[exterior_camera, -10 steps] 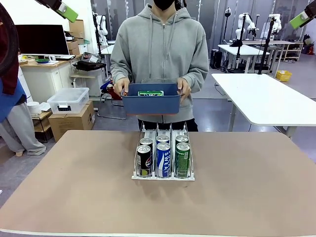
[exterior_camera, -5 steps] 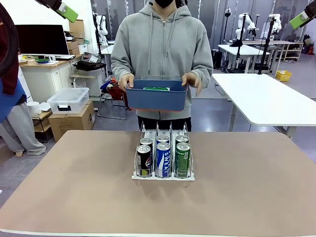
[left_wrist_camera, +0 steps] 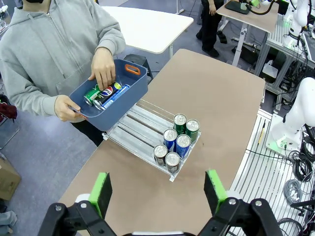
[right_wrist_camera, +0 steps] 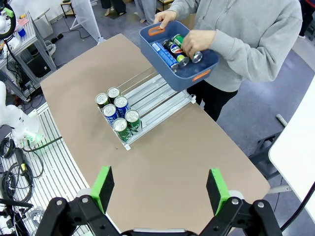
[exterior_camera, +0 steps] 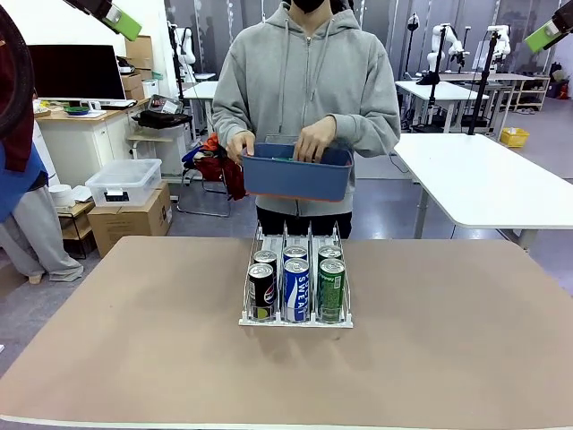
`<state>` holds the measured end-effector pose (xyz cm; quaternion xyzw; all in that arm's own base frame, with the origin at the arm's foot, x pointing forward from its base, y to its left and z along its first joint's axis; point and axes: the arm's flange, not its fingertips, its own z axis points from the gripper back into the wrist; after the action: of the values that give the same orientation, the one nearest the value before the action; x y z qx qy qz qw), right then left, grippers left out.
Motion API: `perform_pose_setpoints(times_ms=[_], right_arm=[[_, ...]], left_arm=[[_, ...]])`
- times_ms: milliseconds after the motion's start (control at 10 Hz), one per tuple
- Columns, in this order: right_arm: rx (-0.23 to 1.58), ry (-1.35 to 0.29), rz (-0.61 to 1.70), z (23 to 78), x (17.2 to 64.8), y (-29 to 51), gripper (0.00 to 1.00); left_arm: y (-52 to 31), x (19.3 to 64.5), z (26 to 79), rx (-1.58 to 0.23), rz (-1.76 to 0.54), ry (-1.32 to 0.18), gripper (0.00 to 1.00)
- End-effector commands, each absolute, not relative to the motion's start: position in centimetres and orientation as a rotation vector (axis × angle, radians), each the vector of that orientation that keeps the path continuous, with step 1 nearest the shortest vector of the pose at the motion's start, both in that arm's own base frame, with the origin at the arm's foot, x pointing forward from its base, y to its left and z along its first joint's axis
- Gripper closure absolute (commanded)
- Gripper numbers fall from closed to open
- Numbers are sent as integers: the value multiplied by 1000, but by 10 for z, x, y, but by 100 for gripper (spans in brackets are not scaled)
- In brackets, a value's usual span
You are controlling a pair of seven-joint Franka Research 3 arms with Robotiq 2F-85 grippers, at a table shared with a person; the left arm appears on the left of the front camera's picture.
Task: Fill the beverage cans into the dispenser.
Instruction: Pick up the Sprite handed by the human.
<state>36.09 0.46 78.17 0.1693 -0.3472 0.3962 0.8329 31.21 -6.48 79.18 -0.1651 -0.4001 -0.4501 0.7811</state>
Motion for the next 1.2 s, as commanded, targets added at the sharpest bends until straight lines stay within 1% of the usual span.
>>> perform_pose_setpoints(times_ms=[0,1100], right_arm=[[363,-729,843,781,361,5,0],[363,-729,843,781,361,5,0]], left_arm=[[-64,312,792,-351,-966,-867,0],[-64,312,792,-351,-966,-867,0]])
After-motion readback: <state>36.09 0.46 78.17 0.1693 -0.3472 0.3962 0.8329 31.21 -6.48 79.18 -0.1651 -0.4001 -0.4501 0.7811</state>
